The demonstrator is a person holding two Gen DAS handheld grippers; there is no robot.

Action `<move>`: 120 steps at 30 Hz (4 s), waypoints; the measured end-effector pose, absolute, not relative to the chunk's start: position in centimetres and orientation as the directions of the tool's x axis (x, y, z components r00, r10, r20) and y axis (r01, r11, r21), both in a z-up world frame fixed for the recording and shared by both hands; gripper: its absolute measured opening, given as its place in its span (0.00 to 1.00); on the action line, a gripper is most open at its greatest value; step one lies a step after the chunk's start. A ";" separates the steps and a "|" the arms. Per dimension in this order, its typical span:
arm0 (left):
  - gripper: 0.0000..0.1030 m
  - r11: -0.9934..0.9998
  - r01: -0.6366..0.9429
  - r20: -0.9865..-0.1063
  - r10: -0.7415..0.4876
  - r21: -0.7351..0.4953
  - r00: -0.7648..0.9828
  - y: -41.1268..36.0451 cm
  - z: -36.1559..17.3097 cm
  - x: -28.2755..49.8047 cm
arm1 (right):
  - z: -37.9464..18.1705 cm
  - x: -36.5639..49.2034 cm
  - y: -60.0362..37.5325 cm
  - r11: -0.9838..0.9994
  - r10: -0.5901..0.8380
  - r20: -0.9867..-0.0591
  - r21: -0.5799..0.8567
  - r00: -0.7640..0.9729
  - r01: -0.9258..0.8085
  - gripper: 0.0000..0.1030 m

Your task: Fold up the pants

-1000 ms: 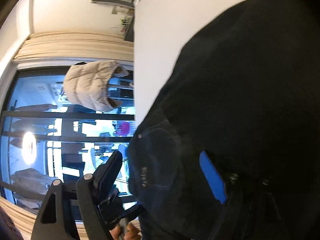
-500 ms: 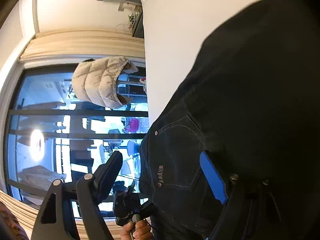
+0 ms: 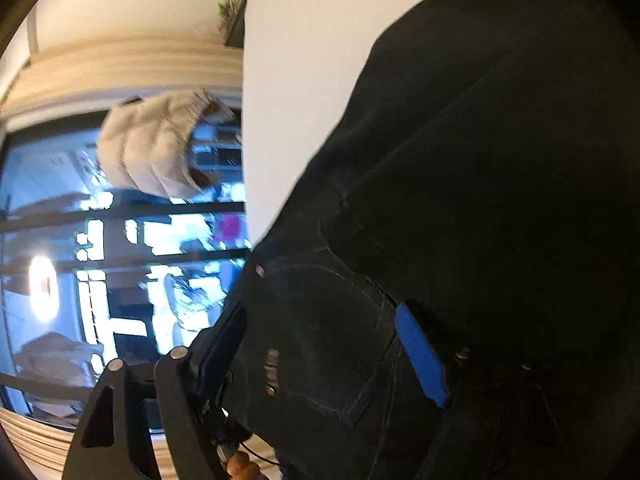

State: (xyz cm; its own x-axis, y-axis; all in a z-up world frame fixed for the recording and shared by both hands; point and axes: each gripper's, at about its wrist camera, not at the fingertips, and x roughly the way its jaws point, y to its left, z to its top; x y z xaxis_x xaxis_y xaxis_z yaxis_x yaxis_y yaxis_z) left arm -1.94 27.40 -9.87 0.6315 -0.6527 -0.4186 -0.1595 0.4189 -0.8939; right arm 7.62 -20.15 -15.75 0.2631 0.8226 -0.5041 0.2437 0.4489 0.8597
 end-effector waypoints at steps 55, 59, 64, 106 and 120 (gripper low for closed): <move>0.16 0.598 0.744 -0.748 -0.630 -0.297 0.208 -25.9 -0.3 0.0 | -10.1 3.9 -38.4 0.697 0.665 -0.673 0.715 0.324 0.055 0.15; 0.16 0.587 0.753 -0.753 -0.629 -0.297 0.193 -28.4 -0.5 -0.1 | -10.6 4.1 -39.4 0.699 0.660 -0.680 0.711 0.319 0.071 0.15; 0.16 0.577 0.760 -0.765 -0.621 -0.299 0.171 -30.3 -0.9 -0.2 | -12.0 3.2 -40.3 0.683 0.661 -0.675 0.722 0.327 0.110 0.15; 0.33 0.749 0.620 -0.808 -0.504 -0.234 0.304 -18.6 -4.2 6.7 | -10.9 -1.8 -34.8 0.886 0.356 -0.863 0.434 0.358 0.166 0.00; 0.33 0.638 0.770 -0.793 -0.485 -0.031 0.369 -18.5 -5.8 -0.4 | -11.3 -4.0 -33.4 0.874 0.341 -0.850 0.444 0.401 0.197 0.00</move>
